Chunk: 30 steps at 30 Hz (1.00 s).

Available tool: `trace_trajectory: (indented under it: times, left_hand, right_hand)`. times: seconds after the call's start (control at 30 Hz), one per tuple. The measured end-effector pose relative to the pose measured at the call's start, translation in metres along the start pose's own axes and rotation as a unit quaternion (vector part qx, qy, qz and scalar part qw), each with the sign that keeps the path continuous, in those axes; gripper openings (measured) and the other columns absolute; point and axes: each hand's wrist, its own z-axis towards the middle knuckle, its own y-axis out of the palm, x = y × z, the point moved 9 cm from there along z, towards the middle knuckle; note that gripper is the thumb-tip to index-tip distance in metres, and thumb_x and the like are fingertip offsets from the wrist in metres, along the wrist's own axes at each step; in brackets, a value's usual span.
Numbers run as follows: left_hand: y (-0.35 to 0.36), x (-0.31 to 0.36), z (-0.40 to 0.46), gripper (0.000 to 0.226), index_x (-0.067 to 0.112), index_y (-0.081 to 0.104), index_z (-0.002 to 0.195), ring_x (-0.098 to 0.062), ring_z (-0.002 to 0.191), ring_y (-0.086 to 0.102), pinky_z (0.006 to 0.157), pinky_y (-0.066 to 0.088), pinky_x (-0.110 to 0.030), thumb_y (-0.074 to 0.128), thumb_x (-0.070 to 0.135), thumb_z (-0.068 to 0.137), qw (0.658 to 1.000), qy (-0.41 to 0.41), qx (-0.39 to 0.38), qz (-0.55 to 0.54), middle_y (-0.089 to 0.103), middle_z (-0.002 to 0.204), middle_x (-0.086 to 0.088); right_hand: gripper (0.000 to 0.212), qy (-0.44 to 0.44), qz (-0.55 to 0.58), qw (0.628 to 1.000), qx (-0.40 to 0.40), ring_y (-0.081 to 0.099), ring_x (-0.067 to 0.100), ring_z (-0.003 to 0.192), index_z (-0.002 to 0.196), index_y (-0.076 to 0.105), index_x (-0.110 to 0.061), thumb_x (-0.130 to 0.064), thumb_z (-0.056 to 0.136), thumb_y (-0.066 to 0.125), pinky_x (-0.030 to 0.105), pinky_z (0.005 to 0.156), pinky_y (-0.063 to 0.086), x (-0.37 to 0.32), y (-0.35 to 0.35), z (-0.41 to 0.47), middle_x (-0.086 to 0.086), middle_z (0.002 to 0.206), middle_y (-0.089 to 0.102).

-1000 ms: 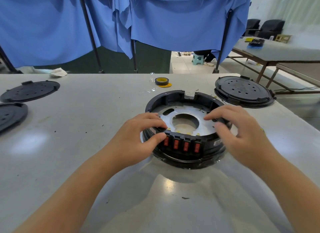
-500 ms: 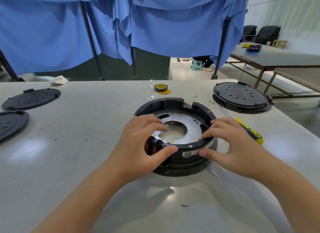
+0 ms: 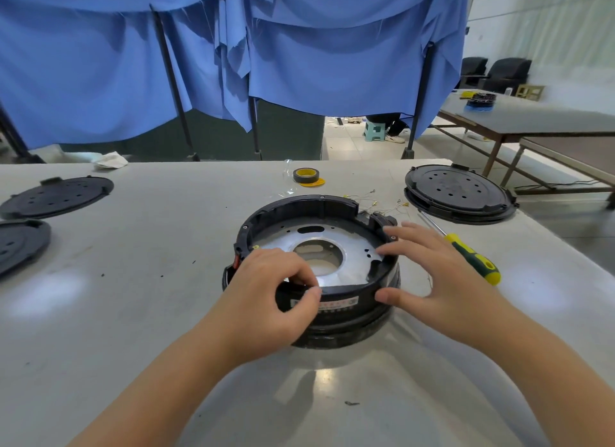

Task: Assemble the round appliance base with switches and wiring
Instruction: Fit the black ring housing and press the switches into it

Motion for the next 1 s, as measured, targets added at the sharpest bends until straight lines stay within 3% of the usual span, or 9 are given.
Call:
trace_trajectory:
  times: [0.13, 0.2, 0.33, 0.43, 0.57, 0.7, 0.77, 0.87, 1.0]
  left_hand:
    - [-0.012, -0.014, 0.002, 0.034, 0.021, 0.053, 0.056, -0.012, 0.065, 0.052, 0.073, 0.034, -0.017, 0.053, 0.047, 0.078, 0.998, -0.028, 0.047, -0.01, 0.051, 0.055, 0.01]
    - [-0.017, -0.012, 0.003, 0.038, 0.019, 0.048, 0.054, -0.012, 0.057, 0.047, 0.071, 0.033, -0.018, 0.053, 0.046, 0.08, 0.998, -0.009, 0.064, 0.028, 0.045, 0.051, 0.01]
    - [-0.015, 0.004, 0.004, 0.04, 0.016, 0.05, 0.056, -0.012, 0.056, 0.046, 0.068, 0.036, -0.024, 0.051, 0.042, 0.087, 0.995, 0.037, 0.067, 0.064, 0.047, 0.053, 0.008]
    - [-0.001, 0.02, 0.001, 0.043, 0.013, 0.048, 0.056, -0.015, 0.051, 0.041, 0.056, 0.037, -0.033, 0.049, 0.04, 0.09, 0.993, 0.068, 0.054, 0.083, 0.044, 0.052, 0.005]
    - [0.0, 0.018, -0.001, 0.043, 0.018, 0.031, 0.055, -0.014, 0.047, 0.029, 0.044, 0.03, -0.031, 0.049, 0.038, 0.089, 0.993, 0.054, 0.063, 0.082, 0.03, 0.049, 0.005]
    - [-0.006, 0.013, 0.001, 0.046, 0.025, 0.018, 0.055, -0.012, 0.045, 0.022, 0.045, 0.024, -0.026, 0.047, 0.04, 0.088, 0.993, 0.044, 0.064, 0.094, 0.019, 0.047, 0.007]
    - [-0.008, 0.018, 0.0, 0.046, 0.026, 0.023, 0.054, -0.01, 0.044, 0.024, 0.044, 0.026, -0.026, 0.047, 0.043, 0.088, 0.991, 0.058, 0.068, 0.101, 0.023, 0.047, 0.008]
    - [-0.002, 0.035, -0.003, 0.045, 0.02, 0.046, 0.056, -0.008, 0.048, 0.038, 0.044, 0.035, -0.027, 0.052, 0.052, 0.087, 0.988, 0.095, 0.057, 0.105, 0.042, 0.051, 0.009]
    - [0.013, 0.05, -0.008, 0.045, 0.019, 0.052, 0.059, -0.007, 0.048, 0.033, 0.042, 0.032, -0.025, 0.056, 0.057, 0.082, 0.977, 0.139, 0.04, 0.158, 0.044, 0.051, 0.01]
  right_hand:
    - [0.04, -0.034, 0.025, 0.999, 0.008, 0.04, 0.008, 0.129, 0.101, 0.063, -0.032, -0.056, 0.07, 0.072, 0.034, 0.107, 0.035, -0.013, 0.006, 0.001, -0.016, 0.115, 0.059]
    - [0.041, -0.052, 0.012, 0.998, 0.026, 0.049, 0.011, 0.112, 0.091, 0.062, -0.032, -0.064, 0.066, 0.068, 0.03, 0.094, 0.041, -0.025, 0.006, -0.001, -0.016, 0.102, 0.058]
    - [0.042, -0.067, 0.024, 0.997, 0.031, 0.047, 0.007, 0.091, 0.083, 0.054, -0.033, -0.068, 0.065, 0.068, 0.027, 0.08, 0.042, -0.042, 0.016, -0.004, -0.02, 0.086, 0.049]
    - [0.04, -0.075, 0.043, 0.996, 0.03, 0.045, 0.003, 0.095, 0.083, 0.056, -0.031, -0.066, 0.068, 0.067, 0.023, 0.081, 0.039, -0.049, 0.019, -0.006, -0.02, 0.089, 0.049]
    - [0.032, -0.037, 0.074, 0.996, 0.039, 0.041, 0.005, 0.121, 0.099, 0.065, -0.029, -0.054, 0.085, 0.05, 0.028, 0.101, 0.036, -0.031, 0.008, -0.005, -0.016, 0.112, 0.053]
    - [0.015, -0.008, 0.109, 0.994, 0.032, 0.053, 0.006, 0.106, 0.089, 0.068, -0.028, -0.039, 0.083, 0.059, 0.034, 0.089, 0.047, -0.016, 0.001, -0.002, -0.015, 0.102, 0.059]
    - [0.016, -0.017, 0.11, 0.994, 0.022, 0.054, 0.008, 0.101, 0.083, 0.068, -0.033, -0.047, 0.08, 0.062, 0.027, 0.082, 0.049, -0.019, 0.003, -0.002, -0.018, 0.095, 0.058]
    - [0.024, -0.027, 0.092, 0.995, 0.014, 0.053, 0.006, 0.099, 0.079, 0.067, -0.039, -0.061, 0.074, 0.061, 0.01, 0.077, 0.04, -0.023, 0.004, -0.003, -0.02, 0.09, 0.058]
    - [0.024, 0.0, 0.144, 0.988, 0.049, 0.059, 0.007, 0.096, 0.085, 0.069, -0.036, -0.057, 0.077, 0.062, 0.019, 0.08, 0.045, -0.016, -0.001, 0.0, -0.018, 0.092, 0.061]
